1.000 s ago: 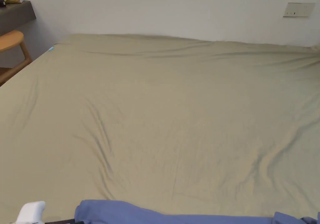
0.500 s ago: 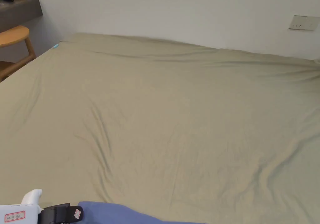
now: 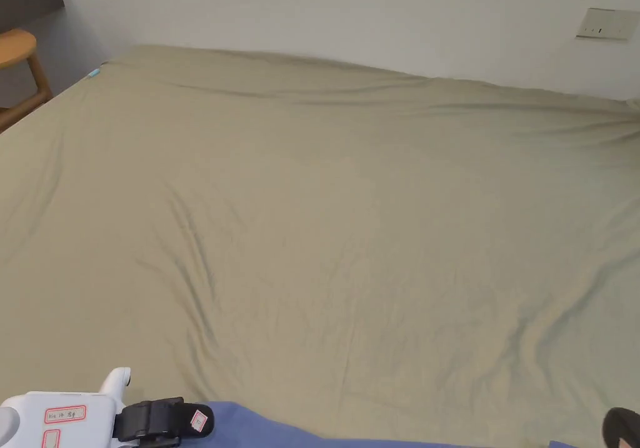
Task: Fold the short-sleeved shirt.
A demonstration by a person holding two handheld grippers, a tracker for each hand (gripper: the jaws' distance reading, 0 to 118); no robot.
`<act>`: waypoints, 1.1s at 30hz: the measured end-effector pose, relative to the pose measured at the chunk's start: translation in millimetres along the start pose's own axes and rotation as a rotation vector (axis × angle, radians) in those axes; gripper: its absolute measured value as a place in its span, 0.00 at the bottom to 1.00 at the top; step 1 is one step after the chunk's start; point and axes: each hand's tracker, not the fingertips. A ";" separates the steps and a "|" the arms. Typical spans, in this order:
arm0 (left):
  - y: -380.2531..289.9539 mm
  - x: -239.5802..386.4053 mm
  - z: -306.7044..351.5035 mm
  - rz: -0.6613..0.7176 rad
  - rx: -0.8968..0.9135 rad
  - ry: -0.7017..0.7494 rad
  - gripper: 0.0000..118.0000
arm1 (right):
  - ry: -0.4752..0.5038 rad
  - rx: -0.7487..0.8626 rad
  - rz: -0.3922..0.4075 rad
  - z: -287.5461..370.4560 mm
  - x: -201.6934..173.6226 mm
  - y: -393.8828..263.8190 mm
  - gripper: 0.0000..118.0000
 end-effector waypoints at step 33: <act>38.8 15.2 202.3 -0.115 0.234 0.646 0.11 | -0.083 -0.027 -0.108 -6.1 24.6 2.5 0.01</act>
